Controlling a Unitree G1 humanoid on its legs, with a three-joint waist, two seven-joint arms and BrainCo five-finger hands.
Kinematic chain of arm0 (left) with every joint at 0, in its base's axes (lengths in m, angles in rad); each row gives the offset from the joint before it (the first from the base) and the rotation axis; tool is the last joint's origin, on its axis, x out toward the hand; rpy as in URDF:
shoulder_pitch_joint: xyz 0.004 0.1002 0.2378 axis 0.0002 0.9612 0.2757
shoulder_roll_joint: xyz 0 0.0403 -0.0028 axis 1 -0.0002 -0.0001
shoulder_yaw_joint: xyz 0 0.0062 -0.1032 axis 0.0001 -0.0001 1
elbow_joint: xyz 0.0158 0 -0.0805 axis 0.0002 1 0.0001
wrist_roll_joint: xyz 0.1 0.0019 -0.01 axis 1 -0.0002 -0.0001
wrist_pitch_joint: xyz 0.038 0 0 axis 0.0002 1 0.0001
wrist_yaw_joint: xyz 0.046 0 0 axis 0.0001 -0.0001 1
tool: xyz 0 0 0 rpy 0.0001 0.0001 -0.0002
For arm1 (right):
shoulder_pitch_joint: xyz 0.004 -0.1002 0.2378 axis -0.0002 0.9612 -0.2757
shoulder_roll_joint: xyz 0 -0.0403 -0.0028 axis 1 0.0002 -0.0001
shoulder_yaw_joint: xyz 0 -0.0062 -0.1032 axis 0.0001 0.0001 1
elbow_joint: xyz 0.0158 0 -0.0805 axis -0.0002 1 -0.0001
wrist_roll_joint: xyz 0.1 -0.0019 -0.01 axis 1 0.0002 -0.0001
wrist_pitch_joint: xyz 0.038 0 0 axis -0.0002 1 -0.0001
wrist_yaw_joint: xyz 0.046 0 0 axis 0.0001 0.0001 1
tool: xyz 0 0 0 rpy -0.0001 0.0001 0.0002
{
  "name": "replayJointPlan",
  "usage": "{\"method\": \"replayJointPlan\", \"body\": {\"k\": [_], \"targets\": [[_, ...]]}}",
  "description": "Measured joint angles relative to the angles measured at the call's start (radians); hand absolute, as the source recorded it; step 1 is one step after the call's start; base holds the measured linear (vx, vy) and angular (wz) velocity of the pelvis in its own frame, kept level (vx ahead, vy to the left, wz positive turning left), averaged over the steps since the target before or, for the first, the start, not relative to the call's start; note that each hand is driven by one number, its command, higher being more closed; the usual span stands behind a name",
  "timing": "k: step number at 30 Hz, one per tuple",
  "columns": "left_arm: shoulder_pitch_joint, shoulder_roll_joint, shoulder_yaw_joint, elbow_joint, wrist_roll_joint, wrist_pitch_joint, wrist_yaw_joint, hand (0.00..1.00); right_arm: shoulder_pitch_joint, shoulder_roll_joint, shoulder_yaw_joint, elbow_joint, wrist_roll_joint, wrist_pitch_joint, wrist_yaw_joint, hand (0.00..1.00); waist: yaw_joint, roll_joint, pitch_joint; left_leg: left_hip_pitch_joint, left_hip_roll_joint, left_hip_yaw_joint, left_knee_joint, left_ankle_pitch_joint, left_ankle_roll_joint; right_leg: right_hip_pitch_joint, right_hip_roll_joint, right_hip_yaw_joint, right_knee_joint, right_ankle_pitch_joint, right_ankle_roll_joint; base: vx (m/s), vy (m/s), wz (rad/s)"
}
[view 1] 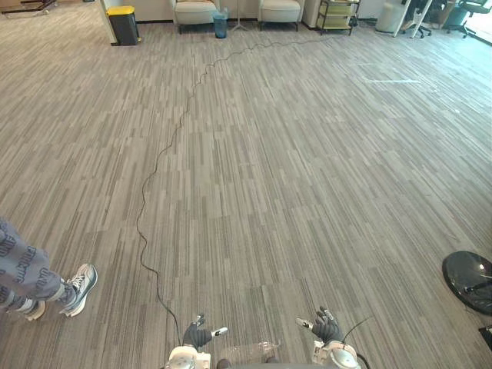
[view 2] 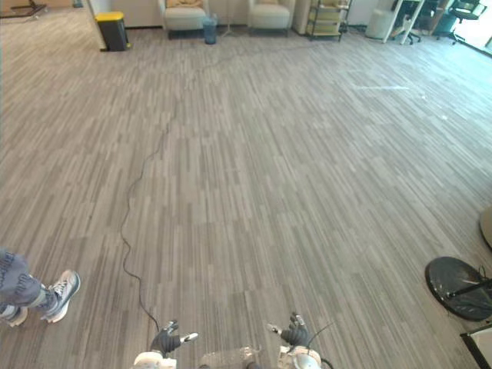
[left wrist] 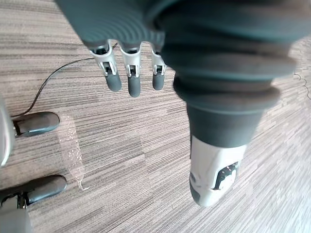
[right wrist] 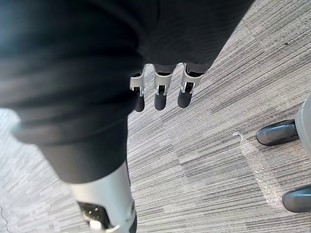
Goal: Pick up cushions and gather them together orderly.
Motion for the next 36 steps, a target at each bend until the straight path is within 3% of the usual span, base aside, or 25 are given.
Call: {"method": "replayJointPlan", "body": {"k": [14, 36], "targets": [[-0.032, -0.012, 0.05, 0.051, 0.019, 0.025, -0.011, 0.0, 0.008, -0.007, -0.126, 0.068, -0.027, 0.047, 0.01, 0.0, 0.003, 0.0, 0.006, -0.003, -0.009, -0.011, 0.0, -0.015, 0.003, 0.006, -0.009, -0.014, -0.003, -0.017, 0.012, 0.01, -0.007, 0.02], [-0.056, -0.014, 0.076, 0.082, 0.038, 0.042, -0.029, 0.0, 0.001, -0.007, -0.178, 0.071, -0.021, 0.057, 0.017, 0.0, 0.002, 0.004, 0.025, -0.008, -0.009, 0.001, 0.0, -0.034, 0.006, -0.008, -0.01, -0.024, 0.03, -0.048, 0.011, -0.01, -0.019, 0.02]]}}
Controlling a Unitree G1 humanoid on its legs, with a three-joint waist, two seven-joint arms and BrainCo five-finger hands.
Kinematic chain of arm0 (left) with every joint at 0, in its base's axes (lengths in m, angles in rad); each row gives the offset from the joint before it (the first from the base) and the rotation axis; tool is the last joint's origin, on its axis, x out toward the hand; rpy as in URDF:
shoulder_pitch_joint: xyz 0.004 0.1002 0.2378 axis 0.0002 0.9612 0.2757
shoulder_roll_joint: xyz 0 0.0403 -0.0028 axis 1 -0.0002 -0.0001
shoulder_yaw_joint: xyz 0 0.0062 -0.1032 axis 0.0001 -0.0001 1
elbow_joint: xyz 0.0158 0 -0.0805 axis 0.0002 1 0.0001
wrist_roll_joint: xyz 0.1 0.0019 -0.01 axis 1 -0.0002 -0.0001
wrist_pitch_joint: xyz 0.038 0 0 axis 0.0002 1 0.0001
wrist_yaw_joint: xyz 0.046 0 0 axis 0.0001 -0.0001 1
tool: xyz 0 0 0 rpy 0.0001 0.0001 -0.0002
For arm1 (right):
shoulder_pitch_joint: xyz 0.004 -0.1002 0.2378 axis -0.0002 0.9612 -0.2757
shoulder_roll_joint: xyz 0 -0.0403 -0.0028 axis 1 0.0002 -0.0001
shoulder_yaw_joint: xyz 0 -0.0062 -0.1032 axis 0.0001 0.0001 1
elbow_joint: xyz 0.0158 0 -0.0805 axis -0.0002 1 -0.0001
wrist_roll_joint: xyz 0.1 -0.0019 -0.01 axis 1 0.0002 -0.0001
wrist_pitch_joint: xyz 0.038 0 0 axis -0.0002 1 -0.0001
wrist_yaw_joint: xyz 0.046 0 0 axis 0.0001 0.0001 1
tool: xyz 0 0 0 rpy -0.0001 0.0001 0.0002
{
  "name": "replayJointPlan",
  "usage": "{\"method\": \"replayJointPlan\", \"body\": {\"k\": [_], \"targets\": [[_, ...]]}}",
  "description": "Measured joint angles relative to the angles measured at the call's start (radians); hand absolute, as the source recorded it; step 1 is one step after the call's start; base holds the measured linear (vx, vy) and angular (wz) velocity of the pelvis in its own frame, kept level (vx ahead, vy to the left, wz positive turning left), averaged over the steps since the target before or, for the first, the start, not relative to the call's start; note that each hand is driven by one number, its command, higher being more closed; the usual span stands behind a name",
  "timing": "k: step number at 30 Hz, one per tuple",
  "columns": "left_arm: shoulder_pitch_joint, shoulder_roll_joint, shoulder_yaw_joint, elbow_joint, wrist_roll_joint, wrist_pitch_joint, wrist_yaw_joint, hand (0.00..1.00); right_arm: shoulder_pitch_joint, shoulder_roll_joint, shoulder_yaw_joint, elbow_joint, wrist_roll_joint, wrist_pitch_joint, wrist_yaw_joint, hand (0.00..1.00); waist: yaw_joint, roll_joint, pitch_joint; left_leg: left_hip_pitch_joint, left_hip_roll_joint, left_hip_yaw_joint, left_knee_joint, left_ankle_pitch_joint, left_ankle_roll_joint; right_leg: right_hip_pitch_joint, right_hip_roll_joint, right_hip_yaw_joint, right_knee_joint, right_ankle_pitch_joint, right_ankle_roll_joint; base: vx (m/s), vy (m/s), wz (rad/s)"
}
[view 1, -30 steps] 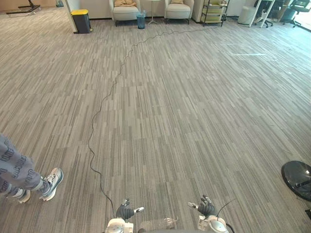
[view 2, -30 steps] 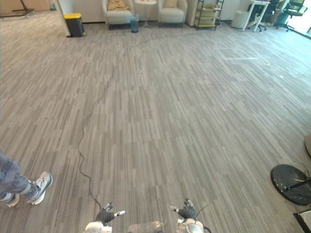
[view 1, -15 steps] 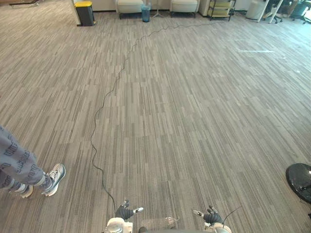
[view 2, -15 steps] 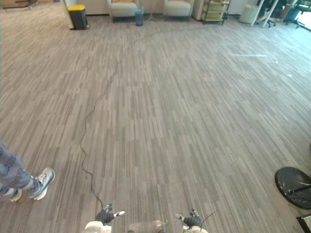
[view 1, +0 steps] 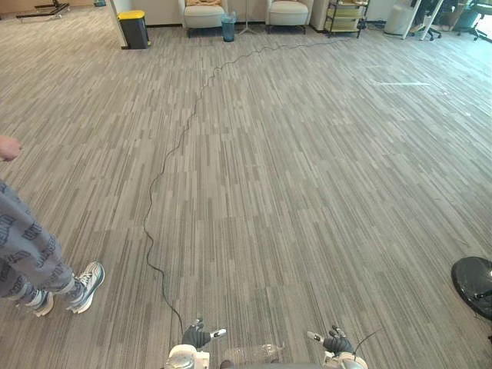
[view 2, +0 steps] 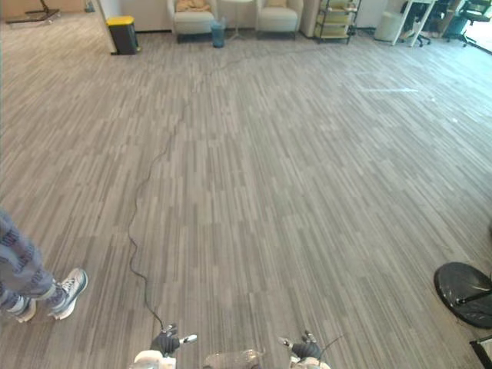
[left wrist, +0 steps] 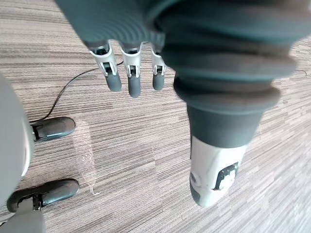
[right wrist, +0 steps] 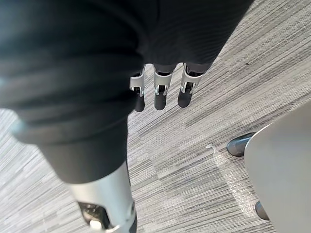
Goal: Pick up cushions and gather them together orderly.
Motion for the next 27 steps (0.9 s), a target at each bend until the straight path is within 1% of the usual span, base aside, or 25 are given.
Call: {"method": "replayJointPlan", "body": {"k": [3, 4, 5, 6, 7, 8, 9, 10, 11, 12, 13, 14, 15, 16, 17, 18, 19, 20, 22, 23, 24, 25, 26, 27], "targets": [[0.0, 0.0, 0.013, 0.0, 0.0, 0.0, 0.0, 0.0, 0.001, 0.002, -0.017, 0.0, 0.003, 0.0, 0.0, 0.0, 0.0, -0.001, 0.0, -0.001, -0.001, -0.001, 0.0, -0.01, -0.004, -0.006, 0.0, 0.0, 0.009, -0.013, 0.005, 0.13, -0.009, -0.03], [0.0, 0.0, 0.017, 0.0, 0.0, 0.001, 0.0, 0.0, 0.001, 0.003, -0.027, 0.0, 0.003, 0.0, 0.0, 0.0, 0.0, -0.002, 0.0, -0.004, -0.001, -0.002, 0.0, -0.016, -0.009, -0.02, -0.001, -0.002, 0.034, -0.025, -0.004, 0.17, -0.007, 0.07], [-0.003, 0.002, 0.021, 0.0, 0.0, 0.004, 0.0, 0.0, 0.0, 0.004, -0.036, -0.001, 0.004, 0.0, -0.001, 0.0, 0.0, -0.004, 0.004, -0.002, -0.002, -0.003, 0.001, -0.018, -0.01, -0.026, -0.003, -0.003, 0.06, -0.048, -0.006, 0.18, -0.009, 0.09], [-0.004, 0.003, 0.025, 0.0, 0.0, 0.005, 0.0, 0.0, 0.0, 0.004, -0.037, -0.001, 0.004, 0.0, -0.001, 0.0, 0.001, -0.005, 0.006, 0.0, -0.003, -0.004, 0.001, -0.018, -0.01, -0.027, -0.003, -0.003, 0.068, -0.056, -0.006, 0.22, -0.016, 0.12], [-0.005, 0.003, 0.045, -0.001, 0.0, 0.011, 0.001, 0.0, 0.001, 0.006, -0.045, -0.001, 0.004, 0.0, -0.001, 0.0, 0.002, -0.009, 0.007, 0.006, -0.003, -0.004, 0.007, -0.024, -0.015, -0.032, -0.004, -0.002, 0.095, -0.082, -0.008, 0.18, -0.02, 0.06], [-0.005, 0.004, 0.05, -0.001, 0.0, 0.013, 0.001, 0.0, 0.001, 0.008, -0.048, -0.001, 0.004, 0.001, -0.001, 0.0, 0.003, -0.01, 0.007, 0.007, -0.004, -0.003, 0.007, -0.026, -0.017, -0.036, -0.004, -0.002, 0.106, -0.091, -0.011, 0.29, -0.034, 0.15], [-0.005, 0.005, 0.075, -0.004, 0.0, 0.02, 0.0, 0.0, -0.001, 0.016, -0.059, -0.005, 0.004, 0.0, -0.001, 0.0, 0.001, -0.018, 0.01, -0.001, -0.005, 0.006, 0.052, -0.048, -0.024, -0.05, -0.013, -0.002, 0.152, -0.116, -0.016, 0.27, -0.051, 0.19], [-0.004, 0.003, 0.107, -0.037, 0.0, 0.021, 0.0, 0.0, 0.0, 0.026, -0.077, -0.013, 0.007, 0.0, -0.001, 0.0, 0.006, -0.03, 0.029, -0.052, 0.001, 0.04, 0.199, -0.099, -0.033, -0.051, -0.023, 0.002, 0.207, -0.127, -0.019, 0.24, -0.066, 0.2], [-0.001, 0.001, 0.119, -0.05, 0.0, 0.021, 0.0, 0.0, 0.001, 0.027, -0.083, -0.016, 0.012, 0.001, 0.0, 0.0, 0.009, -0.03, 0.034, -0.073, 0.01, 0.055, 0.265, -0.116, -0.03, -0.051, -0.024, 0.002, 0.228, -0.126, -0.019, 0.14, -0.094, 0.14], [0.012, -0.009, 0.155, -0.096, -0.001, 0.021, 0.0, 0.0, 0.014, 0.029, -0.094, -0.045, 0.025, 0.004, -0.001, 0.0, 0.01, -0.024, 0.048, -0.137, 0.052, 0.098, 0.481, -0.159, -0.027, -0.05, -0.017, 0.003, 0.306, -0.127, -0.02, 0.11, -0.104, 0.11], [0.019, -0.02, 0.179, -0.125, -0.001, 0.02, 0.001, 0.0, 0.029, 0.03, -0.093, -0.076, 0.025, 0.003, -0.002, 0.0, 0.015, -0.02, 0.055, -0.19, 0.088, 0.13, 0.644, -0.165, -0.025, -0.031, -0.013, 0.004, 0.333, -0.134, -0.032, 0.14, -0.097, 0.17], [0.027, -0.025, 0.201, -0.145, -0.002, 0.017, 0.001, 0.0, 0.035, 0.042, -0.089, -0.098, 0.025, 0.001, -0.003, 0.0, 0.018, -0.029, 0.061, -0.241, 0.131, 0.174, 0.782, -0.194, -0.021, 0.0, -0.016, 0.013, 0.322, -0.154, -0.065, 0.1, -0.053, 0.15], [0.029, -0.026, 0.206, -0.151, -0.002, 0.017, 0.001, 0.0, 0.039, 0.041, -0.089, -0.106, 0.025, 0.002, -0.003, 0.0, 0.019, -0.029, 0.06, -0.258, 0.149, 0.192, 0.817, -0.212, -0.018, 0.014, -0.016, 0.017, 0.315, -0.168, -0.083, 0.16, -0.044, 0.13], [0.03, -0.032, 0.207, -0.168, -0.003, 0.017, 0.001, 0.0, 0.04, 0.035, -0.089, -0.123, 0.026, 0.002, -0.007, 0.0, 0.02, -0.022, 0.058, -0.316, 0.204, 0.223, 0.88, -0.27, -0.034, 0.047, -0.016, 0.038, 0.289, -0.221, -0.096, 0.19, -0.014, 0.01], [0.029, -0.038, 0.202, -0.18, -0.003, 0.015, 0.001, 0.0, 0.032, 0.025, -0.087, -0.127, 0.026, 0.002, -0.008, 0.0, 0.021, -0.013, 0.059, -0.369, 0.232, 0.233, 0.878, -0.289, -0.046, 0.064, -0.019, 0.067, 0.26, -0.256, -0.085, 0.23, 0.009, -0.05], [0.027, -0.04, 0.201, -0.186, -0.003, 0.014, 0.001, 0.0, 0.025, 0.022, -0.083, -0.126, 0.026, 0.003, -0.009, 0.0, 0.024, -0.01, 0.06, -0.39, 0.239, 0.236, 0.865, -0.29, -0.048, 0.07, -0.023, 0.075, 0.249, -0.267, -0.078, 0.22, 0.095, -0.16], [0.018, -0.042, 0.199, -0.19, -0.003, 0.013, 0.001, 0.0, 0.013, 0.018, -0.083, -0.126, 0.026, 0.005, -0.01, 0.0, 0.032, -0.003, 0.068, -0.431, 0.247, 0.249, 0.783, -0.279, -0.044, 0.089, -0.043, 0.087, 0.223, -0.275, -0.071, 0.27, 0.156, -0.29], [0.017, -0.043, 0.19, -0.191, -0.004, 0.012, 0.002, 0.0, 0.012, 0.018, -0.082, -0.126, 0.026, 0.005, -0.011, 0.0, 0.045, -0.005, 0.066, -0.444, 0.23, 0.261, 0.681, -0.245, -0.043, 0.093, -0.073, 0.105, 0.22, -0.276, -0.072, 0.3, 0.183, -0.39], [0.016, -0.045, 0.176, -0.191, -0.006, 0.002, 0.003, 0.0, 0.007, 0.018, -0.079, -0.124, 0.025, 0.005, -0.012, 0.0, 0.053, -0.003, 0.068, -0.451, 0.206, 0.26, 0.528, -0.158, -0.053, 0.108, -0.108, 0.125, 0.201, -0.276, -0.072, 0.34, 0.224, -0.48], [0.016, -0.052, 0.169, -0.186, -0.014, -0.007, 0.004, 0.0, 0.009, 0.017, -0.062, -0.123, 0.025, 0.008, -0.016, 0.0, 0.057, -0.002, 0.063, -0.432, 0.179, 0.261, 0.487, -0.058, -0.054, 0.12, -0.13, 0.149, 0.191, -0.273, -0.074, 0.52, 0.337, -0.46], [0.015, -0.05, 0.172, -0.18, -0.024, -0.007, 0.006, 0.0, 0.016, 0.029, -0.053, -0.122, 0.024, 0.012, -0.018, 0.0, 0.057, -0.008, 0.052, -0.425, 0.156, 0.273, 0.488, -0.088, -0.043, 0.11, -0.153, 0.168, 0.201, -0.245, -0.086, 0.52, 0.345, -0.36], [0.015, -0.05, 0.172, -0.178, -0.026, -0.007, 0.006, 0.0, 0.018, 0.035, -0.049, -0.122, 0.024, 0.012, -0.016, 0.0, 0.057, -0.01, 0.048, -0.427, 0.151, 0.273, 0.492, -0.1, -0.035, 0.099, -0.158, 0.175, 0.214, -0.228, -0.071, 0.43, 0.29, -0.08], [0.015, -0.043, 0.174, -0.178, -0.032, -0.008, 0.005, 0.0, 0.029, 0.053, -0.053, -0.123, 0.023, 0.013, -0.016, 0.0, 0.058, -0.032, 0.04, -0.418, 0.13, 0.279, 0.511, -0.122, 0.001, 0.079, -0.18, 0.202, 0.263, -0.196, -0.02, 0.45, 0.285, 0.03], [0.015, -0.035, 0.174, -0.178, -0.032, -0.007, 0.006, 0.0, 0.035, 0.059, -0.055, -0.12, 0.022, 0.017, -0.016, 0.0, 0.058, -0.056, 0.038, -0.387, 0.111, 0.293, 0.525, -0.157, 0.014, 0.066, -0.192, 0.222, 0.352, -0.179, 0.01, 0.47, 0.275, 0.05]]}}
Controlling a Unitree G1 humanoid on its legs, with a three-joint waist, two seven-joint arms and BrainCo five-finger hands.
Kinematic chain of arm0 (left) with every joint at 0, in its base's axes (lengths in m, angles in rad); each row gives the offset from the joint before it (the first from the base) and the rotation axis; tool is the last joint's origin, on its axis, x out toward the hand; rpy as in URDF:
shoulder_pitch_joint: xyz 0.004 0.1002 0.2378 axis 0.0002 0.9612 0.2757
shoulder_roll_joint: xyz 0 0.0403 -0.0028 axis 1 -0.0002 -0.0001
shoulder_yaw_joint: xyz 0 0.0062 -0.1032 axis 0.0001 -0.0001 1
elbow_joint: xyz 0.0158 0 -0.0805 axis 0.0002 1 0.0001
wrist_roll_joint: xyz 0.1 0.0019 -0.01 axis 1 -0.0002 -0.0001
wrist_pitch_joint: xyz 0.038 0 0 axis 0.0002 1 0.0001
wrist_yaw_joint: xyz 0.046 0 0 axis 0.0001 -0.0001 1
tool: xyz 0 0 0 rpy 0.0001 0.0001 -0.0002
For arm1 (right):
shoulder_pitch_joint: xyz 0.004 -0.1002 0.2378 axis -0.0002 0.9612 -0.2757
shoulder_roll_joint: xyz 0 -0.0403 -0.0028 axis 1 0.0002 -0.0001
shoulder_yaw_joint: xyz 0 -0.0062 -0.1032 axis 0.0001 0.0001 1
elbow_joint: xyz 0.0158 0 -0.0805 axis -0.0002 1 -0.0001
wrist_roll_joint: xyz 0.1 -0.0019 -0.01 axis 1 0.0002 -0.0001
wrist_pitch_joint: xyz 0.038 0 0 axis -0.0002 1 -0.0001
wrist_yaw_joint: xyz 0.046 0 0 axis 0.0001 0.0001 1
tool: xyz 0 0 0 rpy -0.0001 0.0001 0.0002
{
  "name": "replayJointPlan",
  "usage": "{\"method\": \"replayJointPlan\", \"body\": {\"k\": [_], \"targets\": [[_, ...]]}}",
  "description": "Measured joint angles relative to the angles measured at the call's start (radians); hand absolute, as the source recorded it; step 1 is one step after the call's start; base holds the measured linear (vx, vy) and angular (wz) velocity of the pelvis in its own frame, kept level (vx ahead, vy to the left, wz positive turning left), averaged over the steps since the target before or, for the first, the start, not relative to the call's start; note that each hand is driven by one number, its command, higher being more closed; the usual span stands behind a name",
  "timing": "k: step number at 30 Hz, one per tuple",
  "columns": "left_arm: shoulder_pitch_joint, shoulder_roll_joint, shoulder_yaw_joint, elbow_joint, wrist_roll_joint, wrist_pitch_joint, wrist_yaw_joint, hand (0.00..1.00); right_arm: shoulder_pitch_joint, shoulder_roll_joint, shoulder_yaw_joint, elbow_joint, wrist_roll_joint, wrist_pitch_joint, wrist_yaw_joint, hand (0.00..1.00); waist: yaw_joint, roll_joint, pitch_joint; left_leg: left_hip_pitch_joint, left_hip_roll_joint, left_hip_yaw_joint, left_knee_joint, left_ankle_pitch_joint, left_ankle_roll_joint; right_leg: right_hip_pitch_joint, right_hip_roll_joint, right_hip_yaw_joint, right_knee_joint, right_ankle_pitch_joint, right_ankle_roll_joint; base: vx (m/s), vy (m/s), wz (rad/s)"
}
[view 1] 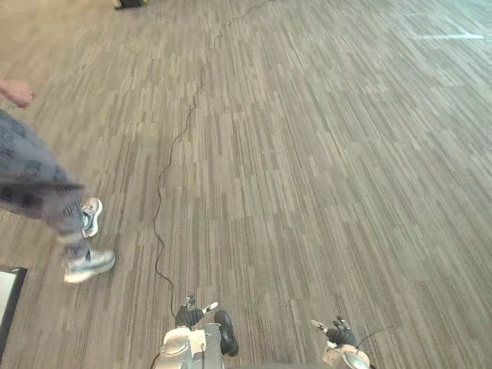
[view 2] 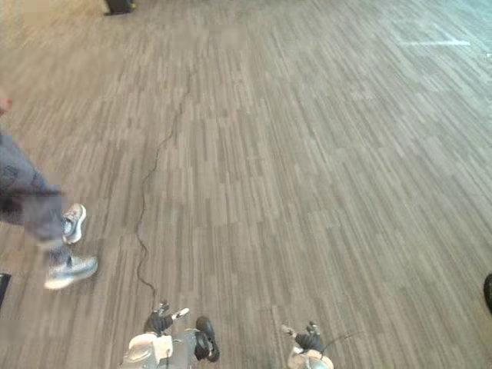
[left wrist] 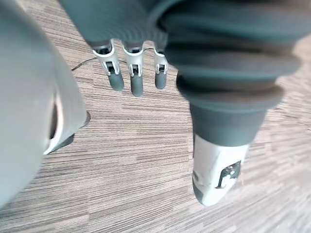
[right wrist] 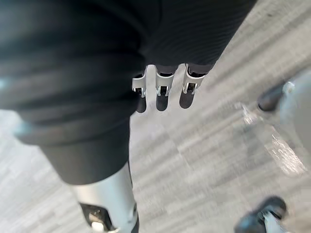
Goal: Pick up cushions and gather them together orderly.
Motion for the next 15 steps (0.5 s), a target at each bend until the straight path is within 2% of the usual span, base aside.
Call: {"method": "replayJointPlan", "body": {"k": [1, 2, 3, 4, 5, 6, 7, 8, 9, 10, 11, 13, 14, 15], "targets": [[0.0, 0.002, 0.0, 0.001, 0.0, 0.0, 0.001, 0.0, 0.002, 0.0, 0.0, 0.0, 0.0, 0.001, 0.0, 0.0, 0.0, -0.008, -0.001, 0.016, -0.008, 0.004, 0.003, -0.015, 0.001, -0.015, -0.002, 0.007, 0.054, 0.011, 0.017, 0.5, 0.244, -0.05], [0.0, 0.007, -0.001, 0.005, 0.001, 0.002, 0.001, 0.0, 0.003, 0.001, 0.0, -0.001, -0.001, 0.001, 0.001, 0.0, 0.0, -0.023, -0.001, 0.083, -0.03, 0.011, -0.011, -0.049, 0.006, -0.086, 0.0, 0.026, 0.272, 0.095, 0.083, 0.5, 0.203, -0.13], [-0.002, 0.007, -0.003, 0.02, 0.002, 0.005, 0.001, 0.0, 0.004, 0.002, 0.002, -0.003, 0.0, -0.001, 0.004, 0.0, -0.006, -0.024, 0.0, 0.137, -0.038, 0.012, -0.03, -0.073, 0.009, -0.157, 0.012, 0.04, 0.457, 0.182, 0.163, 0.47, 0.184, -0.17], [-0.005, 0.007, -0.004, 0.027, 0.002, 0.007, 0.001, 0.0, 0.004, 0.003, 0.006, -0.004, -0.001, -0.001, 0.007, 0.0, -0.011, -0.022, 0.003, 0.165, -0.038, 0.014, -0.03, -0.088, 0.01, -0.201, 0.023, 0.049, 0.562, 0.194, 0.192, 0.44, 0.131, -0.18], [-0.012, 0.004, -0.005, 0.034, 0.002, 0.009, 0.002, 0.0, 0.005, 0.001, 0.01, -0.012, -0.001, -0.002, 0.01, 0.0, -0.011, -0.022, 0.009, 0.211, -0.038, 0.02, -0.039, -0.106, 0.009, -0.269, 0.034, 0.039, 0.695, 0.185, 0.188, 0.43, 0.101, -0.42], [-0.014, -0.006, -0.006, 0.044, 0.002, 0.01, 0.002, 0.0, 0.008, -0.009, 0.01, -0.032, -0.001, -0.004, 0.011, 0.0, -0.011, -0.005, 0.022, 0.308, -0.033, 0.037, -0.09, -0.13, -0.008, -0.373, 0.051, -0.006, 0.835, 0.144, 0.125, 0.54, 0.118, -0.52], [-0.013, -0.011, -0.014, 0.052, 0.001, 0.01, 0.002, 0.0, 0.013, -0.012, 0.011, -0.054, -0.001, -0.008, 0.011, 0.0, -0.013, 0.005, 0.029, 0.373, -0.032, 0.043, -0.134, -0.134, -0.014, -0.437, 0.058, -0.051, 0.878, 0.104, 0.093, 0.45, 0.093, -0.45], [-0.013, -0.013, -0.024, 0.054, 0.0, 0.01, 0.002, 0.0, 0.014, -0.012, 0.013, -0.071, -0.001, -0.009, 0.011, 0.0, -0.021, 0.01, 0.032, 0.422, -0.028, 0.045, -0.17, -0.134, -0.014, -0.488, 0.064, -0.094, 0.884, 0.074, 0.089, 0.46, 0.054, -0.1], [-0.019, -0.016, -0.033, 0.054, -0.002, 0.01, 0.001, 0.0, 0.02, -0.009, 0.012, -0.091, -0.001, -0.018, 0.011, 0.0, -0.044, 0.015, 0.036, 0.482, -0.013, 0.044, -0.204, -0.145, -0.032, -0.565, 0.073, -0.164, 0.852, 0.036, 0.073, 0.47, -0.023, 0.07], [-0.023, -0.018, -0.036, 0.054, -0.003, 0.01, 0.001, 0.0, 0.021, -0.007, 0.008, -0.104, 0.001, -0.022, 0.012, 0.0, -0.05, 0.016, 0.036, 0.507, -0.006, 0.043, -0.218, -0.149, -0.039, -0.607, 0.078, -0.196, 0.815, 0.021, 0.063, 0.6, -0.105, 0.16], [-0.03, -0.022, -0.046, 0.056, -0.008, 0.01, 0.001, 0.0, 0.022, -0.006, 0.008, -0.124, 0.001, -0.027, 0.012, 0.0, -0.058, 0.016, 0.037, 0.553, 0.007, 0.04, -0.236, -0.151, -0.042, -0.672, 0.082, -0.254, 0.693, 0.008, 0.044, 0.64, -0.201, 0.23], [-0.05, -0.035, -0.049, 0.061, -0.009, 0.009, 0.001, 0.0, 0.016, -0.013, 0.005, -0.122, 0.001, -0.035, 0.014, 0.0, -0.065, 0.021, 0.04, 0.602, 0.022, 0.021, -0.258, -0.151, -0.041, -0.705, 0.087, -0.311, 0.452, 0.037, 0.009, 0.52, -0.218, 0.39], [-0.054, -0.039, -0.051, 0.06, -0.008, 0.006, 0.001, 0.0, 0.017, -0.014, 0.008, -0.118, 0.0, -0.035, 0.013, 0.0, -0.065, 0.015, 0.036, 0.618, 0.015, -0.004, -0.269, -0.151, -0.042, -0.698, 0.092, -0.311, 0.316, 0.084, 0.0, 0.51, -0.233, 0.47], [-0.062, -0.047, -0.05, 0.077, -0.008, 0.005, 0.001, 0.0, 0.017, -0.019, 0.003, -0.101, 0.005, -0.035, 0.015, 0.0, -0.07, 0.017, 0.042, 0.65, 0.013, -0.048, -0.285, -0.151, -0.043, -0.688, 0.102, -0.306, 0.281, 0.166, -0.066, 0.65, -0.27, 0.25]]}}
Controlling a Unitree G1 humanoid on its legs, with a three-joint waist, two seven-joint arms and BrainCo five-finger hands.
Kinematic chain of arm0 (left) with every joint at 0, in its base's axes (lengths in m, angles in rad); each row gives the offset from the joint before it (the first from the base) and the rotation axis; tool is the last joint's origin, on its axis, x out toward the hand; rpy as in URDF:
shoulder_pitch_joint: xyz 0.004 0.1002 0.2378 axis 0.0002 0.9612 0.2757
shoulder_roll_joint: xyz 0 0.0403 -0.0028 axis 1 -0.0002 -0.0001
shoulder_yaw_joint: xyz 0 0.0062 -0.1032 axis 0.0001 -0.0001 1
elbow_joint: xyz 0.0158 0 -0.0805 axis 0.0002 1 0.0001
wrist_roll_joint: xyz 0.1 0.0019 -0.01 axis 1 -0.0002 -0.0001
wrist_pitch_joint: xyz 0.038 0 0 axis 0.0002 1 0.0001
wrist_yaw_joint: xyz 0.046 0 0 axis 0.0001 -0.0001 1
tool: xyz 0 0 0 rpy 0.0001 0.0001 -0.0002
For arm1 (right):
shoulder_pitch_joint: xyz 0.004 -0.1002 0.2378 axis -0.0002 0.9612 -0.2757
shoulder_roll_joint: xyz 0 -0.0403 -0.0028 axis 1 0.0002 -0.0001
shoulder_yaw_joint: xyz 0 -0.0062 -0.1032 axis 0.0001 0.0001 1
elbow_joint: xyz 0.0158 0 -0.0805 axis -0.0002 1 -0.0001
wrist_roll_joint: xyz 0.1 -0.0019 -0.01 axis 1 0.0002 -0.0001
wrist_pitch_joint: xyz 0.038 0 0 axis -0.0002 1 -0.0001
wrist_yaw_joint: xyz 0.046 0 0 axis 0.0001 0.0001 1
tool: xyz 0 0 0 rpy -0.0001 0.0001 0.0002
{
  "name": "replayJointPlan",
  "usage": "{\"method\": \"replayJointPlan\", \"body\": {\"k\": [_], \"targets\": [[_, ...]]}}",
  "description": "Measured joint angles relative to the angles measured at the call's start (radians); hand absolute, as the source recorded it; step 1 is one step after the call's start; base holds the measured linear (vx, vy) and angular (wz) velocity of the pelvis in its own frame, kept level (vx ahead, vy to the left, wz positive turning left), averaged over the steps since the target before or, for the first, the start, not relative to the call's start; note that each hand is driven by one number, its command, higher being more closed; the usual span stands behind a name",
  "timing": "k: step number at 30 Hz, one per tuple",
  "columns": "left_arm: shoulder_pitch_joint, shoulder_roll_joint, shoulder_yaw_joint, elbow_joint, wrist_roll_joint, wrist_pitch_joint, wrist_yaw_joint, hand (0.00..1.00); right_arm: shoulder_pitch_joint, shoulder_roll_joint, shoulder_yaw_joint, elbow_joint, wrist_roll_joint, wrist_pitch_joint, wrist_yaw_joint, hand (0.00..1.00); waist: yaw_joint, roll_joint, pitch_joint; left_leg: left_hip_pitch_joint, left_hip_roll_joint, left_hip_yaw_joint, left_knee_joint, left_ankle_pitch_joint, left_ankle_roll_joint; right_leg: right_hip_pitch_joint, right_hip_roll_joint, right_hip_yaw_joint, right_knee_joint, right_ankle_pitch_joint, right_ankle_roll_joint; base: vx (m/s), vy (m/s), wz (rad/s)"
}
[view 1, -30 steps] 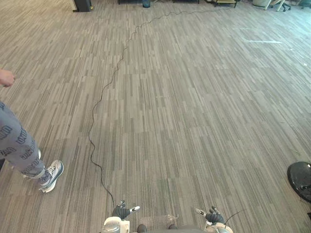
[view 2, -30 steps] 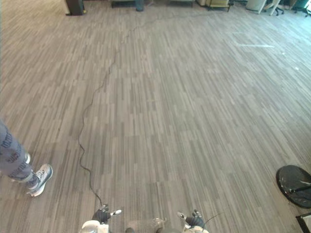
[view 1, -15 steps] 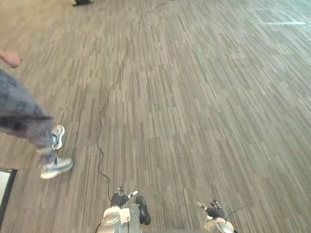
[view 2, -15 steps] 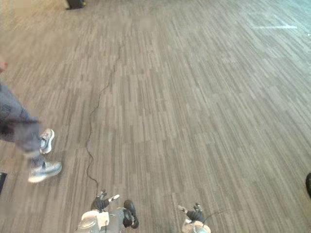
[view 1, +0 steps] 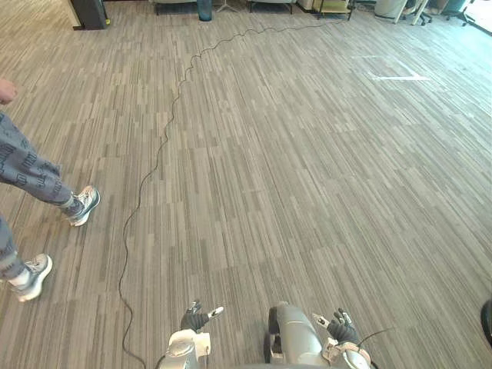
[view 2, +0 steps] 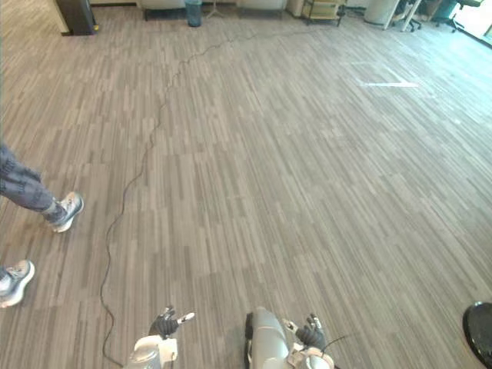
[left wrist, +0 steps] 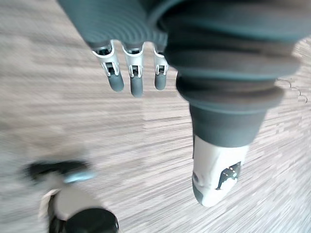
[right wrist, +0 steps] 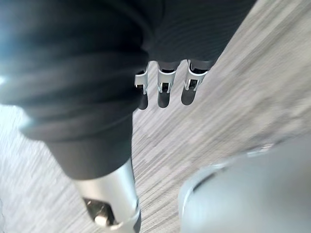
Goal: Pick up cushions and gather them together orderly.
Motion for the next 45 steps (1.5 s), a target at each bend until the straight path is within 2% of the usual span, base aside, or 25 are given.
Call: {"method": "replayJointPlan", "body": {"k": [1, 3, 4, 7, 9, 14, 16, 17, 18, 19, 20, 22, 23, 24, 25, 28, 31, 34, 35, 36, 37, 40, 41, 43, 45], "targets": [[-0.017, -0.017, 0.001, 0.022, 0.0, 0.001, -0.003, 0.0, -0.047, -0.035, -0.001, 0.021, -0.008, 0.0, -0.001, 0.0, 0.008, 0.059, 0.008, -0.001, 0.032, -0.034, -0.005, 0.061, -0.032, 0.001, 0.015, -0.024, 0.03, -0.05, -0.016, 0.76, -0.324, 0.2], [-0.018, -0.029, 0.008, 0.021, 0.008, 0.001, -0.003, 0.0, -0.057, -0.039, -0.012, 0.024, -0.005, 0.009, -0.002, 0.0, -0.001, 0.076, 0.019, -0.003, 0.047, -0.078, 0.052, 0.157, -0.065, 0.025, 0.01, -0.037, 0.078, -0.128, -0.028, 0.59, -0.281, 0.24], [-0.017, -0.03, 0.025, 0.021, 0.019, 0.002, -0.003, 0.0, -0.057, -0.038, -0.017, 0.016, -0.007, 0.009, -0.003, 0.0, -0.017, 0.096, 0.036, -0.078, 0.111, -0.127, 0.279, 0.221, -0.082, 0.112, 0.024, -0.069, 0.045, -0.17, -0.034, 0.54, -0.308, 0.38], [0.018, -0.034, 0.12, -0.023, 0.018, 0.001, -0.003, 0.0, -0.049, -0.026, 0.011, 0.026, -0.006, 0.019, -0.007, 0.0, 0.024, 0.087, 0.048, -0.338, 0.208, -0.194, 0.906, 0.289, -0.112, 0.346, 0.097, -0.049, -0.101, -0.207, -0.063, 0.56, -0.261, -0.29], [0.042, -0.03, 0.128, -0.057, 0.013, -0.001, 0.0, 0.0, -0.05, -0.025, 0.039, 0.028, -0.005, 0.021, -0.009, 0.0, 0.039, 0.068, 0.056, -0.453, 0.219, -0.173, 0.993, 0.237, -0.087, 0.467, 0.117, -0.02, -0.178, -0.238, -0.082, 0.47, -0.087, -0.56], [0.046, -0.034, 0.111, -0.115, -0.004, -0.01, -0.004, 0.0, -0.04, -0.02, 0.063, 0.027, -0.004, 0.028, -0.009, 0.0, 0.071, 0.055, 0.051, -0.639, 0.186, 0.004, 0.621, 0.128, -0.041, 0.686, 0.089, 0.056, -0.353, -0.256, -0.038, 0.51, 0.059, -0.48], [0.043, -0.033, 0.099, -0.12, -0.005, -0.022, -0.005, 0.0, -0.049, -0.012, 0.039, 0.029, -0.005, 0.03, -0.01, 0.0, 0.084, 0.039, 0.043, -0.672, 0.086, -0.003, 0.279, 0.185, -0.047, 0.767, 0.045, 0.102, -0.407, -0.258, -0.028, 0.75, 0.222, -0.58], [0.043, -0.033, 0.088, -0.118, -0.005, -0.024, -0.005, 0.0, -0.049, -0.011, 0.033, 0.034, -0.005, 0.028, -0.01, 0.0, 0.085, 0.038, 0.04, -0.678, 0.06, -0.011, 0.185, 0.224, -0.046, 0.782, 0.038, 0.121, -0.41, -0.257, -0.027, 0.82, 0.332, -0.92], [0.043, -0.032, 0.077, -0.114, -0.004, -0.027, -0.005, 0.0, -0.057, -0.013, 0.03, 0.067, -0.006, 0.029, -0.01, 0.0, 0.102, 0.028, 0.026, -0.671, 0.027, -0.055, 0.146, 0.368, -0.03, 0.792, 0.022, 0.193, -0.4, -0.258, -0.026, 0.54, 0.243, -0.87], [0.041, -0.026, 0.076, -0.113, -0.004, -0.027, -0.005, 0.0, -0.056, -0.007, 0.029, 0.074, -0.006, 0.029, -0.01, 0.0, 0.107, 0.012, 0.012, -0.668, 0.013, -0.055, 0.148, 0.36, -0.006, 0.79, 0.005, 0.218, -0.396, -0.257, -0.024, 0.72, 0.331, -0.82], [0.037, -0.011, 0.078, -0.106, -0.004, -0.021, -0.006, 0.0, -0.044, 0.023, 0.015, 0.077, -0.007, 0.029, -0.006, 0.0, 0.099, -0.031, -0.022, -0.669, -0.012, -0.037, 0.196, 0.303, 0.031, 0.765, -0.042, 0.256, -0.349, -0.209, 0.041, 0.76, 0.311, -0.35], [0.037, 0.004, 0.086, -0.102, -0.003, -0.02, -0.006, 0.0, -0.024, 0.041, 0.017, 0.098, -0.016, 0.036, -0.002, 0.0, 0.103, -0.074, -0.032, -0.613, -0.017, -0.02, 0.286, 0.236, 0.055, 0.736, -0.051, 0.316, -0.179, -0.073, 0.065, 0.82, 0.308, -0.4], [0.037, 0.009, 0.086, -0.096, -0.003, -0.02, -0.005, 0.0, -0.023, 0.041, 0.016, 0.099, -0.024, 0.039, -0.001, 0.0, 0.103, -0.076, -0.032, -0.586, -0.018, -0.017, 0.29, 0.226, 0.056, 0.716, -0.045, 0.319, -0.116, -0.023, 0.078, 0.7, 0.19, -0.77], [0.046, 0.018, 0.086, -0.075, -0.004, -0.019, -0.004, 0.0, -0.021, 0.04, 0.018, 0.095, -0.039, 0.031, 0.001, 0.0, 0.101, -0.06, -0.03, -0.487, -0.021, -0.014, 0.247, 0.196, 0.062, 0.616, -0.025, 0.322, 0.119, 0.114, 0.209, 0.54, 0.116, -0.74], [0.044, 0.018, 0.085, -0.055, -0.004, -0.017, -0.002, 0.0, -0.02, 0.04, 0.019, 0.091, -0.043, 0.022, 0.002, 0.0, 0.09, -0.056, -0.031, -0.423, -0.027, -0.013, 0.208, 0.176, 0.059, 0.539, -0.008, 0.315, 0.292, 0.081, 0.236, 0.8, 0.148, -0.69], [0.022, 0.0, 0.062, 0.002, -0.003, 0.001, 0.001, 0.0, -0.01, 0.021, 0.017, 0.038, -0.044, 0.015, 0.004, 0.0, 0.065, -0.02, -0.007, -0.216, -0.033, 0.018, 0.081, 0.136, 0.063, 0.304, 0.015, 0.166, 0.515, -0.104, 0.112, 0.57, 0.08, -0.54], [0.011, -0.01, 0.045, 0.024, -0.001, 0.002, 0.0, 0.0, -0.006, 0.009, -0.011, 0.011, -0.033, 0.011, 0.005, 0.0, 0.028, 0.006, 0.021, -0.071, 0.005, 0.056, 0.061, 0.128, 0.063, 0.122, 0.016, -0.019, 0.322, -0.204, 0.047, 0.67, -0.028, -0.27], [0.008, -0.002, 0.024, 0.024, 0.0, 0.0, 0.0, 0.0, -0.002, -0.004, -0.008, 0.011, -0.039, 0.005, 0.003, 0.0, 0.012, 0.002, 0.022, -0.001, 0.003, 0.053, 0.034, 0.124, 0.053, 0.08, 0.015, -0.06, -0.039, -0.093, 0.028, 0.58, -0.152, 0.15], [-0.001, 0.001, 0.006, 0.045, 0.004, 0.002, -0.001, 0.0, -0.02, -0.023, -0.008, 0.042, -0.036, 0.007, 0.006, 0.0, 0.014, 0.008, 0.024, 0.06, 0.009, 0.041, 0.006, 0.13, 0.013, 0.08, 0.029, -0.063, -0.095, 0.047, -0.075, 0.7, -0.167, -0.25], [-0.017, -0.005, 0.01, 0.066, 0.018, 0.004, -0.006, 0.0, -0.059, -0.048, -0.013, 0.055, -0.047, 0.01, 0.002, 0.0, 0.014, 0.053, 0.023, 0.055, 0.038, 0.027, 0.013, 0.198, -0.068, 0.064, 0.055, -0.079, -0.047, -0.012, -0.086, 0.83, -0.215, -0.28], [-0.021, -0.006, 0.014, 0.066, 0.023, 0.005, -0.006, 0.0, -0.063, -0.049, -0.015, 0.055, -0.048, 0.011, 0.002, 0.0, 0.011, 0.057, 0.028, 0.056, 0.038, 0.019, 0.018, 0.228, -0.092, 0.062, 0.053, -0.077, -0.026, -0.037, -0.088, 0.64, -0.198, -0.27], [-0.039, -0.03, 0.084, 0.037, 0.054, 0.007, -0.005, 0.0, -0.064, -0.041, -0.014, 0.047, -0.047, 0.028, 0.002, 0.0, -0.002, 0.093, 0.044, -0.146, 0.154, -0.138, 0.554, 0.403, -0.143, 0.221, 0.134, -0.062, -0.108, -0.115, -0.101, 0.69, -0.29, -0.32], [-0.032, -0.031, 0.112, 0.011, 0.059, 0.006, -0.007, 0.0, -0.061, -0.026, 0.007, 0.045, -0.046, 0.031, -0.001, 0.0, 0.005, 0.084, 0.054, -0.262, 0.18, -0.167, 0.829, 0.381, -0.139, 0.319, 0.174, -0.031, -0.183, -0.116, -0.119, 0.39, -0.139, -0.55], [-0.014, -0.033, 0.128, -0.018, 0.059, 0.006, -0.005, 0.0, -0.056, -0.024, 0.033, 0.036, -0.042, 0.032, -0.002, 0.0, 0.028, 0.064, 0.063, -0.367, 0.185, -0.163, 1.005, 0.305, -0.14, 0.425, 0.202, 0.026, -0.251, -0.125, -0.143, 0.45, -0.097, -1.01], [0.018, -0.032, 0.122, -0.057, 0.057, -0.003, -0.003, 0.0, -0.053, -0.018, 0.065, 0.023, -0.037, 0.031, -0.003, 0.0, 0.056, 0.053, 0.057, -0.554, 0.164, -0.151, 0.949, 0.192, -0.06, 0.567, 0.236, 0.131, -0.353, -0.145, -0.176, 0.46, 0.009, -1.37]]}}
